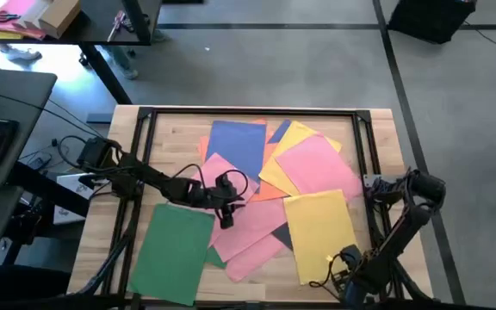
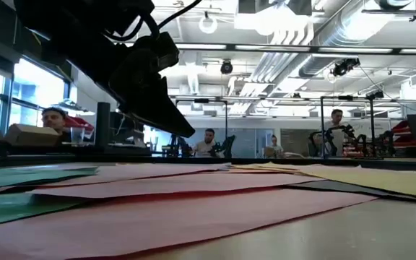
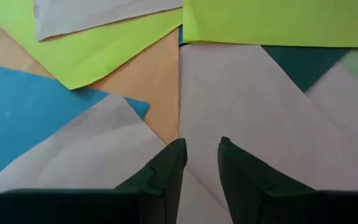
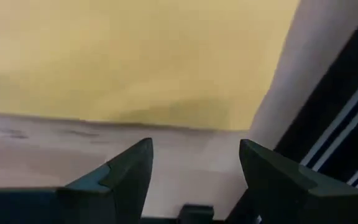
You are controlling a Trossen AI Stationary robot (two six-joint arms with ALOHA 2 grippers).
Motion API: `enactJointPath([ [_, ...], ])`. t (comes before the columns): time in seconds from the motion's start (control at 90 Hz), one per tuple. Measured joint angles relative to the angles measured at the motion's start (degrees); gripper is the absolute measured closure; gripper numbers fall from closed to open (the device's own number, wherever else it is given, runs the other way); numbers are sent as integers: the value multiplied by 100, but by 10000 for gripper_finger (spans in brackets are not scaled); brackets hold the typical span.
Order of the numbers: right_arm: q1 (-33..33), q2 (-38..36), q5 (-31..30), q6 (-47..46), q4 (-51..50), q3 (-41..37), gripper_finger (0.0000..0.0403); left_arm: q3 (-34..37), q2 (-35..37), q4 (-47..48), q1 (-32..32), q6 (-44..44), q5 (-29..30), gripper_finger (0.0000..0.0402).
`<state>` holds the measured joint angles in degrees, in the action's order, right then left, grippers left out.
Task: Organize paper
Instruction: Stack the yellow paper on top of the other yellow paper to the bottom right of the table
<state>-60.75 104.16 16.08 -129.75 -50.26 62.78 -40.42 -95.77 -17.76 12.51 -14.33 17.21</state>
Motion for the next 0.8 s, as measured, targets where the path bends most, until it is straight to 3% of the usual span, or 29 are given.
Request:
enactJointPath([
  [0.411,232,-253,-273,635,-91,11,179,0,0,2,2,2,-2,317],
  [0.656,578,-348,-1760,757,-647,-84,179,0,0,13,1,96,-4,317],
  [0.8,754,-127,-2004,741,-175,-481,179,0,2,29,2,101,-30,317],
])
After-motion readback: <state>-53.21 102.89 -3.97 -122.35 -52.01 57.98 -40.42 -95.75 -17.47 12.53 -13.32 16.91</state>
